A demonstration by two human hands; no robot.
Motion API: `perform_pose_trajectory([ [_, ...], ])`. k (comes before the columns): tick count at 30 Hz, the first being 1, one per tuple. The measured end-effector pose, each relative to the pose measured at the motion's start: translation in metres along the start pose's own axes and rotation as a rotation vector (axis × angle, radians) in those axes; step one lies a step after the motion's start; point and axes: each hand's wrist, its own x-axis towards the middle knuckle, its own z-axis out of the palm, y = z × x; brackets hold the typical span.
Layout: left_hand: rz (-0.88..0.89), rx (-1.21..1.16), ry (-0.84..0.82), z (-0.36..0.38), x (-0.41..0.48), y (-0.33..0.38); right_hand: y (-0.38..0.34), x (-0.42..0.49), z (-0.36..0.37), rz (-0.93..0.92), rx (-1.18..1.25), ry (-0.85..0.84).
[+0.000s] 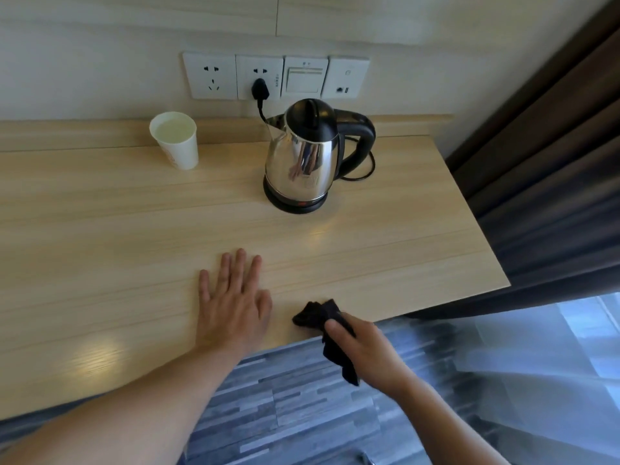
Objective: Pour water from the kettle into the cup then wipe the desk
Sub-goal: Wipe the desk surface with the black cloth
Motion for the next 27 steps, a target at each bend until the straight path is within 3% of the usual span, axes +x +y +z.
perform_pose_trajectory([
  [2, 0.001, -0.009, 0.003, 0.002, 0.001, 0.0, -0.018, 0.006, -0.024, 0.041, 0.264, -0.008],
  [5, 0.006, -0.015, -0.007, 0.002, 0.002, 0.0, -0.034, 0.039, -0.053, -0.028, 0.414, 0.158],
  [7, 0.004, -0.006, -0.006, 0.003, 0.002, -0.001, -0.045, 0.072, -0.069, -0.104, 0.295, 0.238],
  [9, 0.004, -0.007, -0.008, 0.003, 0.002, -0.001, -0.048, 0.11, -0.079, -0.168, 0.001, 0.274],
  [12, 0.013, 0.004, -0.011, 0.004, 0.001, -0.001, -0.032, 0.167, -0.081, -0.063, -0.593, 0.188],
  [14, 0.018, 0.01, -0.002, 0.004, 0.001, -0.001, -0.02, 0.19, -0.077, -0.026, -0.767, 0.157],
  [20, 0.015, 0.015, 0.003, 0.003, 0.0, -0.002, 0.001, 0.2, -0.066, -0.081, -0.89, 0.248],
  [27, 0.001, 0.048, -0.016, 0.003, 0.001, -0.002, 0.008, 0.168, -0.054, -0.061, -0.88, 0.227],
])
